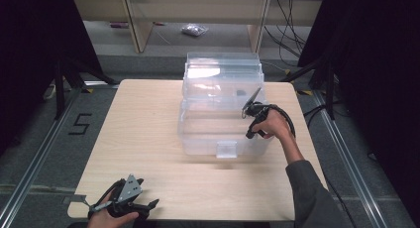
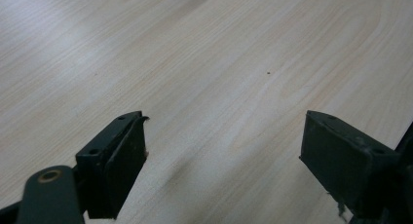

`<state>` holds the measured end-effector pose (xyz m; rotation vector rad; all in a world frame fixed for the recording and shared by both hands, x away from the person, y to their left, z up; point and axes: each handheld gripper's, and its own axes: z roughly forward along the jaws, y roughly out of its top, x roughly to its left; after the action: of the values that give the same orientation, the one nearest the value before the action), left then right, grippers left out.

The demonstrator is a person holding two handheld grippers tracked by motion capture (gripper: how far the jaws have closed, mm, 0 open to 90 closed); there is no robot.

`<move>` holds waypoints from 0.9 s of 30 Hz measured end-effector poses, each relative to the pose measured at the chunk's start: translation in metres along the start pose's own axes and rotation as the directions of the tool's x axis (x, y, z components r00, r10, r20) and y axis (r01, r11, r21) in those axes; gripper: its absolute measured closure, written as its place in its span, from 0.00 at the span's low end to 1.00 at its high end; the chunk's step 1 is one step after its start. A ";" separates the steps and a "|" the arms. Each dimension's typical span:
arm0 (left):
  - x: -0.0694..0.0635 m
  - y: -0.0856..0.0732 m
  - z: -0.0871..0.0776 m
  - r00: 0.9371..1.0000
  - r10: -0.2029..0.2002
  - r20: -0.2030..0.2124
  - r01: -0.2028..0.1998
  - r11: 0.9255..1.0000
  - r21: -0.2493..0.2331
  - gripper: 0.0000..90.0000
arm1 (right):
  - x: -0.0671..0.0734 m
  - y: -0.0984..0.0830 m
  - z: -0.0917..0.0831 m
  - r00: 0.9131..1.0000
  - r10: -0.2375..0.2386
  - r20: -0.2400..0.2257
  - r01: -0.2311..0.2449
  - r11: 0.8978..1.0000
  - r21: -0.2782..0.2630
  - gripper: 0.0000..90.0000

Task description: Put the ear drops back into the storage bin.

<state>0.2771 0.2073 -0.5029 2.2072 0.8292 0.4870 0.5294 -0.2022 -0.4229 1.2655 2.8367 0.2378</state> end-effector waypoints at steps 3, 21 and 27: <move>0.000 0.000 0.000 1.000 0.000 0.001 0.000 1.000 0.001 0.18 | 0.001 -0.001 -0.011 1.000 0.012 0.012 -0.012 0.999 -0.030 0.48; 0.001 0.000 0.000 1.000 -0.005 0.003 0.005 1.000 0.005 0.18 | 0.013 -0.014 -0.048 1.000 -0.007 0.014 0.010 0.984 -0.178 0.34; 0.001 0.000 0.000 1.000 -0.016 0.008 0.016 1.000 0.007 0.18 | 0.019 -0.020 -0.055 1.000 -0.005 0.009 0.007 0.976 -0.219 0.31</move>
<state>0.2776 0.2078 -0.5034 2.2057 0.8446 0.4677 0.4975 -0.2079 -0.3711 1.2088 2.7141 0.5272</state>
